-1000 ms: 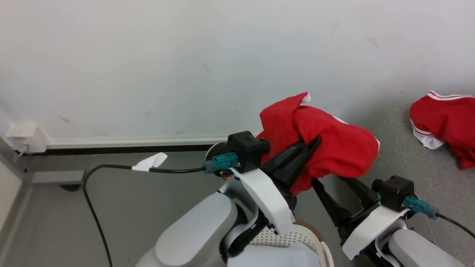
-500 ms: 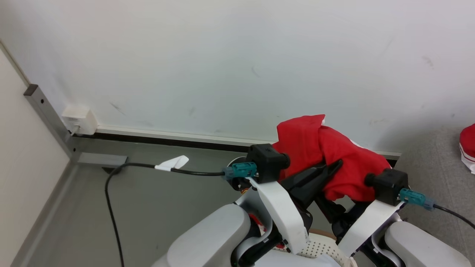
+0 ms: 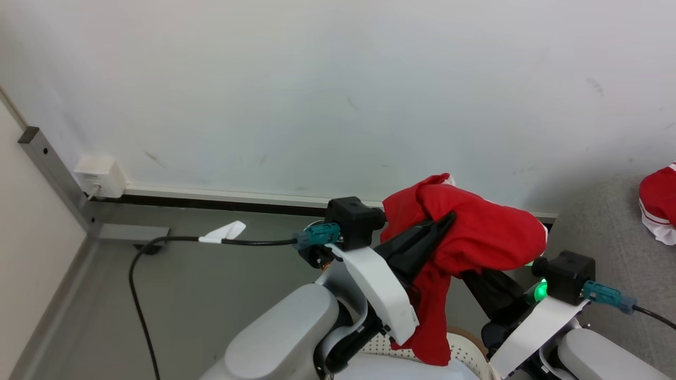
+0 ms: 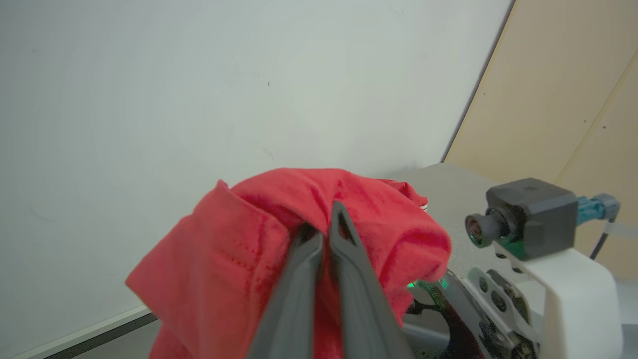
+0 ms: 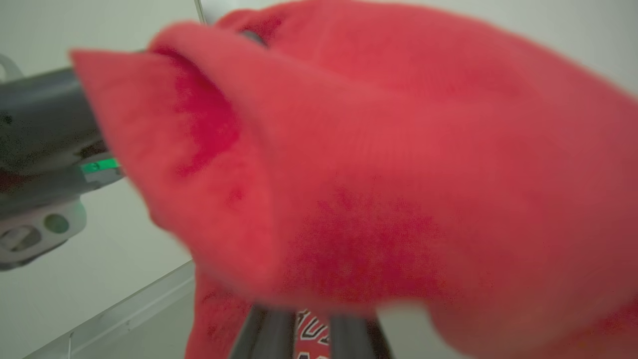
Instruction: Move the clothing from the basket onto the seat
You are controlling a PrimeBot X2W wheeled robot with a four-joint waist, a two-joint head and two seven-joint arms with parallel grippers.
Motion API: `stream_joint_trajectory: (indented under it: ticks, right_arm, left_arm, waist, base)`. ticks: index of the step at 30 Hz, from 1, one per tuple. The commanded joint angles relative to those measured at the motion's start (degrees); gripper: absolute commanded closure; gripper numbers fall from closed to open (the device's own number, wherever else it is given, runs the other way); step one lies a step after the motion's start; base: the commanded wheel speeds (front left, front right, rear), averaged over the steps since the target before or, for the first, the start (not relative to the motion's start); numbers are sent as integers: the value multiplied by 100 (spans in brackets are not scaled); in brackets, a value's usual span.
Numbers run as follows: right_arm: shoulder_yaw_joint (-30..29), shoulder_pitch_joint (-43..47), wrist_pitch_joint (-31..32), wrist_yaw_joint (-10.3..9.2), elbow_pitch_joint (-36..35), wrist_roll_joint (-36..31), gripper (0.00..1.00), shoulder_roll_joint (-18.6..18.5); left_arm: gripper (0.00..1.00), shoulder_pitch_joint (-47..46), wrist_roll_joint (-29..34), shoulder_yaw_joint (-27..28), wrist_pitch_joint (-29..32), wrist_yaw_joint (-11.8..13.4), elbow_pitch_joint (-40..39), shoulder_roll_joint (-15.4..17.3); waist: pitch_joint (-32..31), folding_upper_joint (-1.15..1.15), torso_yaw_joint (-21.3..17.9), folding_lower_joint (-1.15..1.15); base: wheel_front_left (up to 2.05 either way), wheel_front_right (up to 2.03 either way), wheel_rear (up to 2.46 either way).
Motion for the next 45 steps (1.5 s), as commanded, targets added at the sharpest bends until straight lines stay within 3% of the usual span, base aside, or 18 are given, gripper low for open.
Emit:
stream_joint_trajectory:
  ticks: [1,5,6,7,8,18,35,45]
  right_arm:
    - [-63,100,-17,-13,-32,-18,100,-44]
    - [-289,264,-18,-13,-215,-117,100,-63]
    - [-365,309,-18,-13,-254,-147,100,-70]
    - [-429,344,-18,-13,-285,-192,100,-72]
    - [-498,380,-17,-13,-305,-210,100,-83]
    - [-1358,575,-18,-13,-536,-573,100,-180]
    - [-2927,1181,-17,-13,-1142,-1094,100,-308]
    - [-3507,1396,-17,-13,-1395,-1133,100,-173]
  left_arm:
    - [100,49,-85,28,-35,15,43,43]
    - [100,68,-71,71,-133,56,187,79]
    - [73,68,-66,63,-165,55,199,74]
    - [55,62,-58,57,-186,46,195,75]
    - [0,62,-61,38,-201,35,192,66]
    - [0,48,99,-45,-286,132,35,127]
    - [0,-139,764,-357,-600,247,-74,423]
    - [0,-240,951,-525,-679,207,15,468]
  waist:
    - [15,0,-55,0]
    - [60,0,-223,0]
    - [70,0,-270,0]
    - [80,0,-328,0]
    - [88,0,-378,0]
    - [222,0,-1098,0]
    - [634,0,-2790,0]
    - [890,0,-3284,0]
  base:
    - [0,0,0]
    - [0,0,0]
    - [0,0,0]
    - [0,0,0]
    - [0,0,0]
    - [0,0,0]
    - [0,0,0]
    - [0,0,0]
